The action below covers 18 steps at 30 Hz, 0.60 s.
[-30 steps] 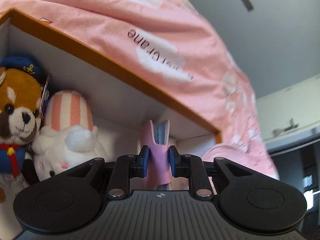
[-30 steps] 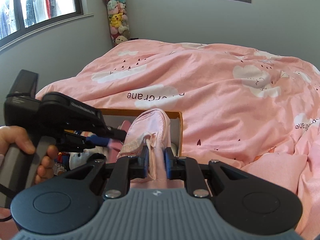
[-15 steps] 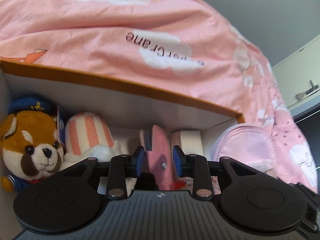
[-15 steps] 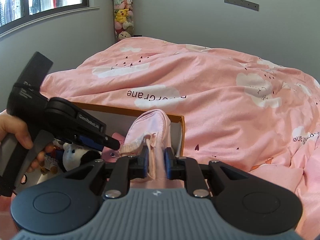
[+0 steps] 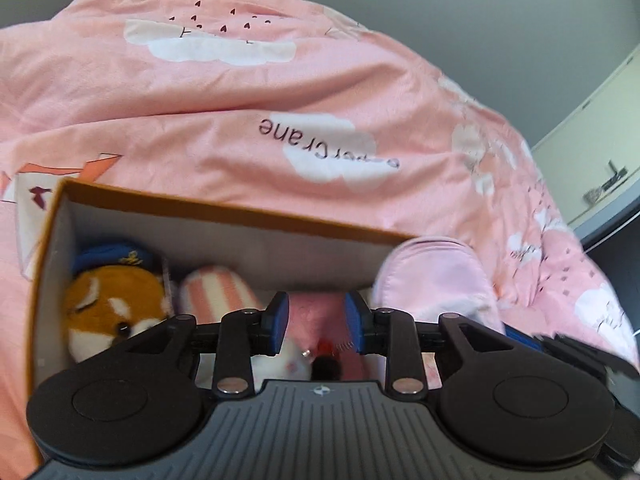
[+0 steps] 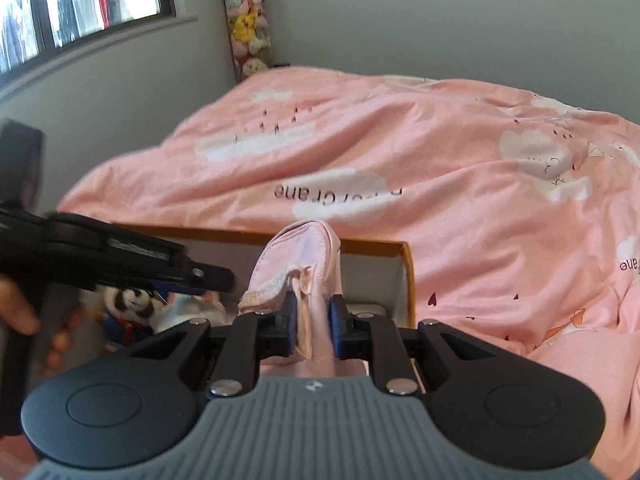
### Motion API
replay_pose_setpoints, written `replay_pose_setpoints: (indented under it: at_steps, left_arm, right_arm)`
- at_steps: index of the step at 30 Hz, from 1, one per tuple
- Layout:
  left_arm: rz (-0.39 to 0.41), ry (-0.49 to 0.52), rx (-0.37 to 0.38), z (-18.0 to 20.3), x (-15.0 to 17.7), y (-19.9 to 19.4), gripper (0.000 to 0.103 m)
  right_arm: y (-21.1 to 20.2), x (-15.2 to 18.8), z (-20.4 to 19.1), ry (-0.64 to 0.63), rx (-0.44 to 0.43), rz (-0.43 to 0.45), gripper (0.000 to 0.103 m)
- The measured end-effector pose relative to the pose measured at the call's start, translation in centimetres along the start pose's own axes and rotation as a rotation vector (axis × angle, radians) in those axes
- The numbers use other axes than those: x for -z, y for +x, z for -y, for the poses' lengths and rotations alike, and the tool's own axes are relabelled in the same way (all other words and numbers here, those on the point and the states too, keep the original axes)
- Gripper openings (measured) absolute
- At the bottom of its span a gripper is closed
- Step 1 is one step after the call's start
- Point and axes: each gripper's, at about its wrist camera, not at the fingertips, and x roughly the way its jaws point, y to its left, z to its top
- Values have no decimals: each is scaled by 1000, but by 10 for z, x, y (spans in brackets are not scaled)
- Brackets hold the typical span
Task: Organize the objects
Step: 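Lower the pouch and wallet into the orange box and open both grippers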
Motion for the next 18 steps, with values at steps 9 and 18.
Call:
replay_pose_setpoints:
  at_steps: [9,18]
  left_arm:
    - [1,144,-85,3,11,-8,34]
    - [37,101,-39,-1,14,-13,34]
  right_arm:
    - [47,5,-1,87,-95,-141,18]
    - [70,7,19,280,-116,-233,18]
